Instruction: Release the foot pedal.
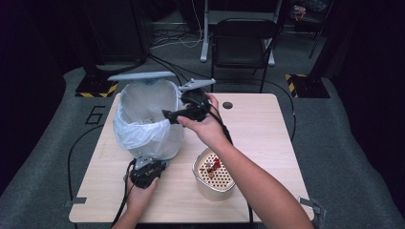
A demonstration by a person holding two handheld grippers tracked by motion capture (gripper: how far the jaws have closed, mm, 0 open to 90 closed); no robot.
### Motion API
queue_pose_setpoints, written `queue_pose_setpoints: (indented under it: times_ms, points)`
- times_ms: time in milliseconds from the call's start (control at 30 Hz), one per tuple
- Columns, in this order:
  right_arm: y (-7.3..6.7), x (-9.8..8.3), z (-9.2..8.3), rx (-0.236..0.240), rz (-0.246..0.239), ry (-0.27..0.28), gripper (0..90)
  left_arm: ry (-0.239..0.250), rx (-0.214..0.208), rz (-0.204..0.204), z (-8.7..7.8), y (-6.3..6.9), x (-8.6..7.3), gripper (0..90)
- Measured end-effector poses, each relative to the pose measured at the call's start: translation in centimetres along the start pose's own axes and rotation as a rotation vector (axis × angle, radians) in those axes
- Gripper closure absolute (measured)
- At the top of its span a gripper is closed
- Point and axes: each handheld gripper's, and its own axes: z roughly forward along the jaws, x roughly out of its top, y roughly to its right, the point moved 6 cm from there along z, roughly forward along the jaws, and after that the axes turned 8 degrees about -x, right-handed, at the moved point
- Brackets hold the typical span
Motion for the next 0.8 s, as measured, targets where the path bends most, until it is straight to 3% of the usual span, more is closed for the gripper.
queue_pose_setpoints:
  times_ms: [33, 67, 100, 200, 267, 367, 433, 533, 600, 700, 800]
  points:
    - [0.7, -0.6, -0.5, -0.021, -0.012, -0.004, 14.0, -0.008, -0.003, 0.003, -0.1, 0.2, 0.2, 65.3]
    - [1.4, -1.2, -1.0, -0.037, -0.020, -0.011, 14.1, 0.001, -0.004, -0.023, -0.1, 0.7, 0.4, 62.4]
    - [2.1, -1.8, -1.4, -0.058, -0.017, -0.023, 14.2, -0.003, 0.013, 0.010, -0.4, 0.6, 0.8, 60.2]
    - [4.2, -3.3, -2.4, -0.106, -0.032, -0.033, 14.5, -0.026, -0.004, 0.027, -0.9, 1.2, 1.2, 55.2]
    - [5.2, -4.3, -3.0, -0.133, -0.023, -0.038, 15.0, -0.046, -0.033, 0.012, -1.2, 1.4, 1.2, 53.4]
    - [6.3, -5.7, -4.0, -0.161, -0.039, -0.042, 16.0, -0.059, -0.071, -0.008, -1.6, 1.5, 1.2, 50.1]
    - [6.8, -6.7, -4.7, -0.161, -0.037, -0.040, 17.2, -0.067, -0.083, 0.013, -2.0, 1.6, 1.0, 46.2]
    - [7.6, -8.3, -5.7, -0.197, -0.076, -0.051, 17.4, -0.100, -0.117, 0.007, -2.4, 1.7, 0.6, 43.3]
    - [8.0, -9.4, -6.2, -0.196, -0.067, -0.059, 17.3, -0.112, -0.139, -0.016, -2.8, 1.8, 0.2, 40.7]
    - [8.9, -11.3, -7.2, -0.212, -0.067, -0.062, 17.2, -0.127, -0.159, -0.009, -3.6, 1.4, -0.4, 37.6]
    - [10.8, -13.2, -8.2, -0.278, -0.039, -0.050, 17.1, -0.125, -0.161, -0.017, -4.7, 0.4, -1.1, 33.9]
